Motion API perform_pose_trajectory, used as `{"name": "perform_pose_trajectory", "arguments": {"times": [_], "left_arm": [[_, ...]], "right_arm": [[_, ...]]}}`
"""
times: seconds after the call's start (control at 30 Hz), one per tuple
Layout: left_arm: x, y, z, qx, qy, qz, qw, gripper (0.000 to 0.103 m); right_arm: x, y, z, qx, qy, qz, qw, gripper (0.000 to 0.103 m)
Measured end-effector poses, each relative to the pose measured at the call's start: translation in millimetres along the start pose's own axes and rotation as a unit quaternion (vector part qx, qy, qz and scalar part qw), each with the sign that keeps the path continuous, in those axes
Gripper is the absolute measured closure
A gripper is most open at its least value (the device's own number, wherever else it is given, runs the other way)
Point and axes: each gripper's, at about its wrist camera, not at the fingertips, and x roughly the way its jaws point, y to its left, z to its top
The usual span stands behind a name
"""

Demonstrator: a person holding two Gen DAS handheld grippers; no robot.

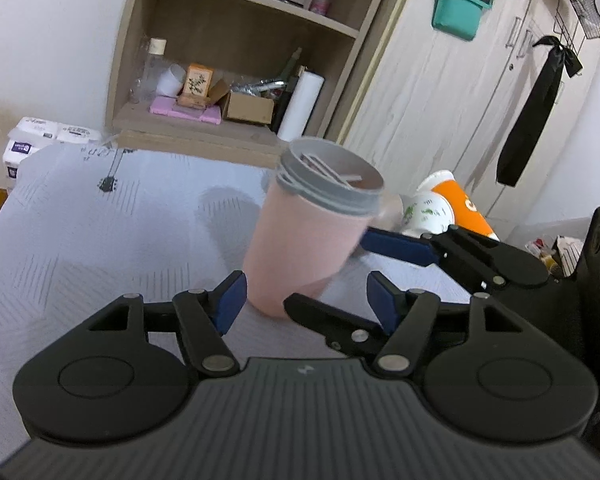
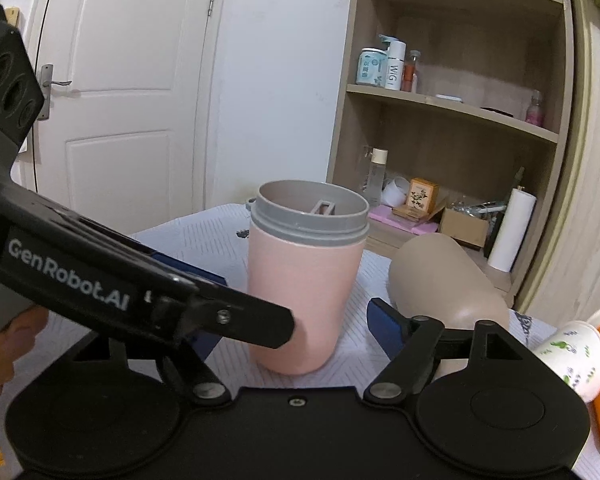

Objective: Flip cup upright

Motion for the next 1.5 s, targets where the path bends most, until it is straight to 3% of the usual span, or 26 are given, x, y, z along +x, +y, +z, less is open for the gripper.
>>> {"name": "perform_pose_trajectory", "arguments": {"times": [0.13,0.37,0.57,1.0,1.2,1.3,1.5], "left_arm": [[-13,-5,-8,0.010,-0.009,0.012,0.9998,0.027],[-34,-11,-22,0.003,-0.020,0.054,0.9983,0.024],[-48,-20,-26,0.009,-0.032,0.097,0.9948,0.023],[-100,-46,-35,0.046,-0.050,0.158,0.9851,0.007],[-114,-54,-35,0.051,-0.038,0.175,0.9826,0.002],[-119,-56,-35,0.050,-0.034,0.188,0.9803,0.001],[-124,-56,-37,0.038,-0.020,0.193,0.9802,0.000]], "right_arm": [[-14,1,-10,0.020,-0.006,-0.011,1.000,0.019],[-46,1,-26,0.056,-0.009,-0.045,0.997,0.019],[-69,9,-19,0.056,-0.006,-0.087,0.995,0.016],[-125,13,-4,0.101,-0.006,-0.159,0.982,0.014],[-142,14,-6,0.121,0.006,-0.174,0.977,0.011],[-147,17,-8,0.128,0.006,-0.185,0.974,0.001],[-155,18,-7,0.148,0.028,-0.226,0.962,0.000]]}}
